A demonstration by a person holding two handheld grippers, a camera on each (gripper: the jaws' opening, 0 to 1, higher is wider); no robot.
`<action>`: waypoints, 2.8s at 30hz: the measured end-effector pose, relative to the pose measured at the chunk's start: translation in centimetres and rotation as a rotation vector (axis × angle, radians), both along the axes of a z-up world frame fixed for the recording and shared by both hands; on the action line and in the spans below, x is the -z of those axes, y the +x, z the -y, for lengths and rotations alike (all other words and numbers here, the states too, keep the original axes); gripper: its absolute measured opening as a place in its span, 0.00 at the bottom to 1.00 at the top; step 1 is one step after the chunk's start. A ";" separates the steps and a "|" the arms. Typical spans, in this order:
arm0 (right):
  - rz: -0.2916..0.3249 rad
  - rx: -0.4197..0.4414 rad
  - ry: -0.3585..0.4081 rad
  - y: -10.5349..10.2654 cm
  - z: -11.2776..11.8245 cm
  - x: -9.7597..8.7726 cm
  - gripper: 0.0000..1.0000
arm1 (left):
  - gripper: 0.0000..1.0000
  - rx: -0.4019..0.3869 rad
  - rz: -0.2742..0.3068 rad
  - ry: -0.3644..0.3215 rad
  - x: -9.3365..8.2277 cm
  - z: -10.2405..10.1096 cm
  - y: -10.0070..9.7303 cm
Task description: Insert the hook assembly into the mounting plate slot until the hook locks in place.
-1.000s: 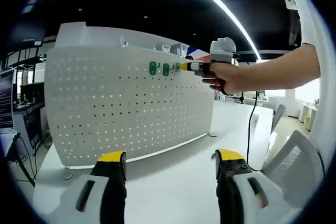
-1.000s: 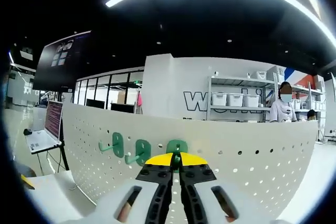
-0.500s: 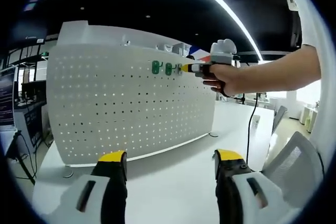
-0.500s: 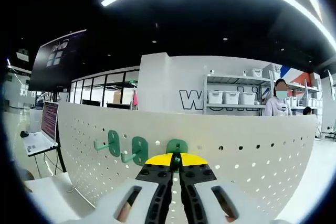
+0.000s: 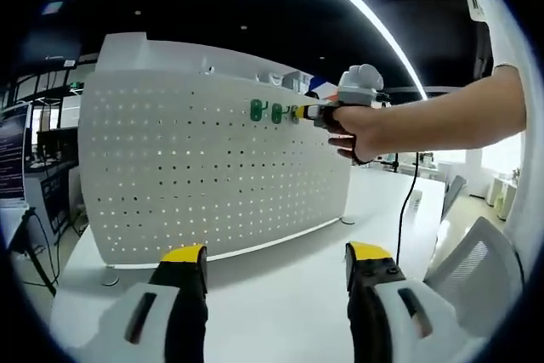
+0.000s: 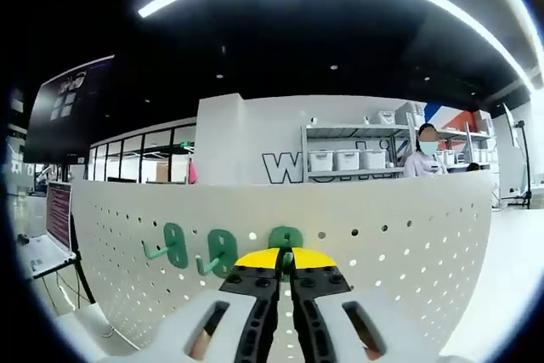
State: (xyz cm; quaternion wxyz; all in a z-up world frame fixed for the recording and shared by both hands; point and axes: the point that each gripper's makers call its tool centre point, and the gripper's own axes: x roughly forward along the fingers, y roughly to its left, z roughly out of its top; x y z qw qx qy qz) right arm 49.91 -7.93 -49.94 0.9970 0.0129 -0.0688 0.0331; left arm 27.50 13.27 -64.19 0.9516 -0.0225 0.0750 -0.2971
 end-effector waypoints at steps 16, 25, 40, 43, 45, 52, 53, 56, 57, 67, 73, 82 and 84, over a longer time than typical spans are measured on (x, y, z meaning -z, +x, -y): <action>0.028 -0.033 -0.070 -0.4 0.0 -0.1 0.01 | 0.66 0.008 -0.004 0.004 0.2 0.1 -0.1; 0.029 -0.033 -0.069 -0.4 0.0 -0.1 0.02 | 0.67 0.011 -0.009 0.009 0.4 0.2 -0.1; -0.037 -0.102 -0.061 -1.1 0.0 1.9 0.31 | 0.69 0.021 -0.013 0.011 0.4 0.5 -0.1; -0.046 -0.108 -0.060 -1.2 0.2 2.1 0.33 | 0.69 0.023 -0.013 0.012 0.4 0.5 -0.2; -0.052 -0.110 -0.062 -1.1 0.2 2.3 0.33 | 0.69 0.023 -0.011 0.012 0.4 0.5 -0.2; -0.052 -0.161 -0.077 -1.4 0.0 2.3 0.33 | 0.69 0.020 -0.010 0.011 0.4 0.4 -0.2; -0.064 -0.179 -0.079 -1.6 0.0 2.6 0.33 | 0.69 0.019 -0.010 0.010 0.4 0.4 -0.2; -0.074 -0.244 -0.097 -2.2 -0.6 3.2 0.34 | 0.69 0.020 -0.008 0.010 0.3 0.4 -0.1; -0.079 -0.260 -0.105 -2.4 -0.6 3.5 0.35 | 0.69 0.020 -0.006 0.009 0.3 0.4 -0.1; -0.102 -0.345 -0.066 -3.7 -1.2 4.8 0.38 | 0.69 0.027 -0.010 0.013 0.4 0.7 -0.2; -0.090 -0.416 -0.081 -5.2 -2.0 4.8 0.38 | 0.69 0.020 -0.008 0.012 0.3 0.5 -0.2; -0.097 -0.502 -0.103 -8.8 -2.1 6.1 0.41 | 0.69 0.017 -0.007 0.009 0.3 0.4 -0.1; -0.099 -0.518 -0.111 -9.7 -2.0 6.4 0.41 | 0.69 0.017 -0.005 0.007 0.1 0.4 -0.2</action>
